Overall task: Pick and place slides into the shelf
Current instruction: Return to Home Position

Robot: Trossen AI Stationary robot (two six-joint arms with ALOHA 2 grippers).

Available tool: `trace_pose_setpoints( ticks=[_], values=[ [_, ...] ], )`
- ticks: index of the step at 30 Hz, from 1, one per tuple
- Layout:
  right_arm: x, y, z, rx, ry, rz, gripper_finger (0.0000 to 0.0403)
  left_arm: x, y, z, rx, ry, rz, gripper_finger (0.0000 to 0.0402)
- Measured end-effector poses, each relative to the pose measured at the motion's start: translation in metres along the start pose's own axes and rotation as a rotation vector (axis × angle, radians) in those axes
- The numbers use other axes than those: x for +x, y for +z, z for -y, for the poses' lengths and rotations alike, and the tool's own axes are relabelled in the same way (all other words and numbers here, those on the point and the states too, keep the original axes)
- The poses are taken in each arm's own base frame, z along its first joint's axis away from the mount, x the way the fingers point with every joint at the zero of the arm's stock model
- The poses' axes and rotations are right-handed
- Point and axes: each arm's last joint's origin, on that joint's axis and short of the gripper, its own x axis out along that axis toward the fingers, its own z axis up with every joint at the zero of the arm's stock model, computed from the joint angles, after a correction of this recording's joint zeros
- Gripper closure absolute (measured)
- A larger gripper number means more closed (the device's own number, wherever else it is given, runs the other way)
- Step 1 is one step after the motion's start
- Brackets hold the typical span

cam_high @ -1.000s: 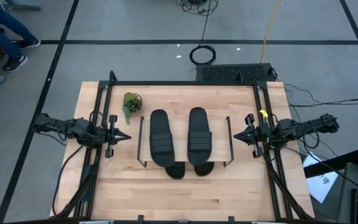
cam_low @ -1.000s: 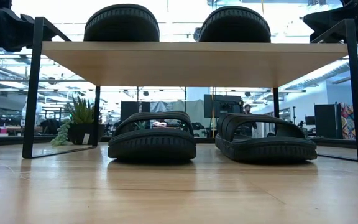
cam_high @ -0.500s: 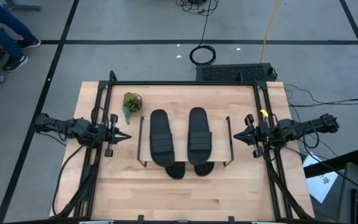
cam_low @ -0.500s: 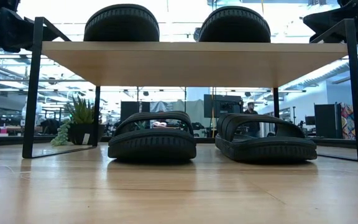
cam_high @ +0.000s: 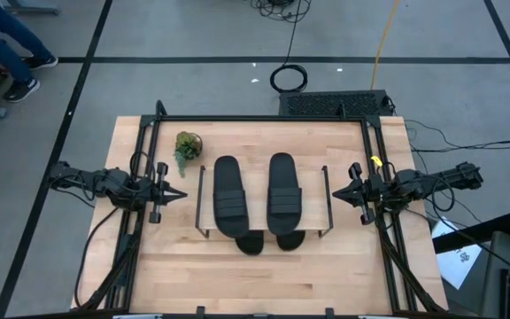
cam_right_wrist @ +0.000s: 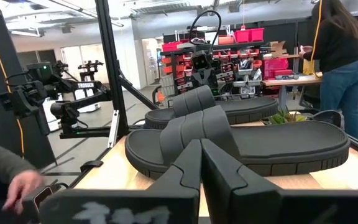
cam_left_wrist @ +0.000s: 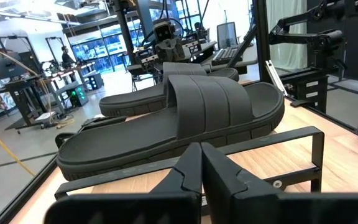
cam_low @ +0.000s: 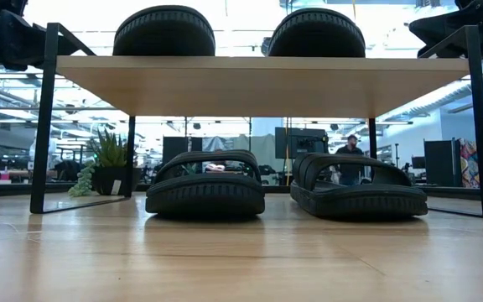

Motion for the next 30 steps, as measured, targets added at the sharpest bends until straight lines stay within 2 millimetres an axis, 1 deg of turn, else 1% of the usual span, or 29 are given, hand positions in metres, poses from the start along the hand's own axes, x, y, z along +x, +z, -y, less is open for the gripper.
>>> trace_pose_setpoints(
  ticks=[4, 14, 30],
  values=[
    [0.0, 0.0, 0.0, 0.0, 0.0, 0.0, 0.0403, 0.0, 0.0, 0.0, 0.0, 0.0, 0.0, 0.04],
    [0.0, 0.0, 0.0, 0.0, 0.0, 0.0, 0.0403, 0.0001, -0.0001, 0.0, 0.001, 0.0, -0.001, 0.0376],
    [0.0, 0.0, 0.0, 0.0, 0.0, 0.0, 0.0403, 0.0001, -0.0001, 0.0, 0.001, 0.0, -0.001, 0.0376]
  ],
)
